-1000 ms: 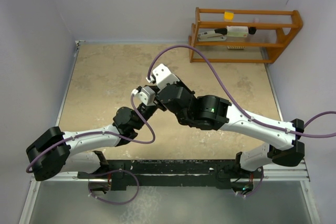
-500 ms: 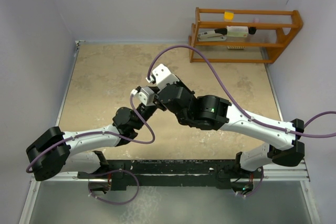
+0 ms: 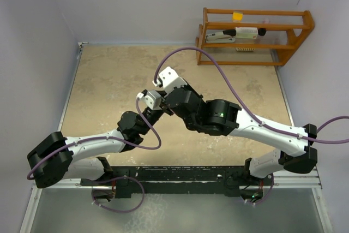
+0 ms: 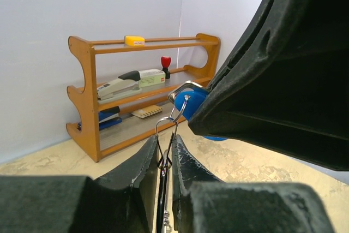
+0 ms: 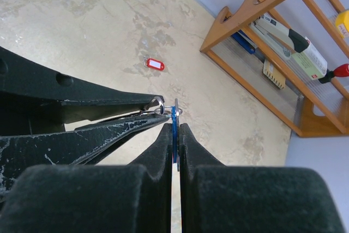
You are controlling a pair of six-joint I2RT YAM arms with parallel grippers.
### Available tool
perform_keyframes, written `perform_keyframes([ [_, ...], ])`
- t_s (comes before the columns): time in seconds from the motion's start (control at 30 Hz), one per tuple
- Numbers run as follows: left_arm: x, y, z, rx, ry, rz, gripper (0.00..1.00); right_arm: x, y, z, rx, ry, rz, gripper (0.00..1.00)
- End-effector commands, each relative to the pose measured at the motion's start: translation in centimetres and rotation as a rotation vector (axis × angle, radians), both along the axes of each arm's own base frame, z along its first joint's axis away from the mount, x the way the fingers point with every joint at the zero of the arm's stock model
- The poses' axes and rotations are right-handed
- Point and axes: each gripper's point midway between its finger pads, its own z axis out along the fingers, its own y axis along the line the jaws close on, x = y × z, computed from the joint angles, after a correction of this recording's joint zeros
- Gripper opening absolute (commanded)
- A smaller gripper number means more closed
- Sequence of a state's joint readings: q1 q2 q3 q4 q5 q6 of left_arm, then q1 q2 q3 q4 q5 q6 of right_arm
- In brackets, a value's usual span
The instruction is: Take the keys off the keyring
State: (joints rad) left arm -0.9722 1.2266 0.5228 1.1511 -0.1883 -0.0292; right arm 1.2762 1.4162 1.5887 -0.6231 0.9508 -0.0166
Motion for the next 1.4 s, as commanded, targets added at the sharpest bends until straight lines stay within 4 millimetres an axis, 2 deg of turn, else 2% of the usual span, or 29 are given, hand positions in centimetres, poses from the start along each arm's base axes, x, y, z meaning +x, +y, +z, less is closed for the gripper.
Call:
perform_keyframes([
  [0.0,-0.1,-0.1,2.5,-0.045,-0.041,0.001,0.11,-0.3,-0.8,2.0,0.087,-0.028,-0.014,0.0],
  [0.13,0.1,0.2,2.5,-0.053,-0.033,0.016,0.08,-0.3,-0.7,2.0,0.091,-0.028,-0.011,0.0],
  [0.23,0.4,0.3,2.5,-0.053,-0.024,0.031,0.0,-0.3,-0.7,2.0,0.091,-0.028,-0.011,0.0],
  [0.53,0.8,0.5,1.9,-0.03,-0.004,0.053,0.0,-0.3,-0.9,2.1,0.091,-0.033,-0.018,0.0],
  [0.7,0.8,0.2,1.0,0.02,0.007,0.051,0.0,-0.2,-1.1,2.3,0.098,-0.039,-0.024,0.0],
  [0.73,0.8,0.2,0.7,0.029,0.007,0.049,0.0,-0.2,-1.2,2.3,0.098,-0.04,-0.024,0.0],
  [0.9,0.2,0.3,0.1,0.039,-0.007,0.029,0.15,-0.2,-1.2,2.4,0.096,-0.044,-0.024,0.0],
  [1.07,0.1,0.3,0.4,0.029,-0.015,0.027,0.23,-0.2,-1.0,2.3,0.096,-0.041,-0.018,0.0],
  [1.37,0.2,0.5,1.2,-0.005,-0.026,0.034,0.25,-0.3,-1.0,2.2,0.099,-0.035,-0.016,0.0],
])
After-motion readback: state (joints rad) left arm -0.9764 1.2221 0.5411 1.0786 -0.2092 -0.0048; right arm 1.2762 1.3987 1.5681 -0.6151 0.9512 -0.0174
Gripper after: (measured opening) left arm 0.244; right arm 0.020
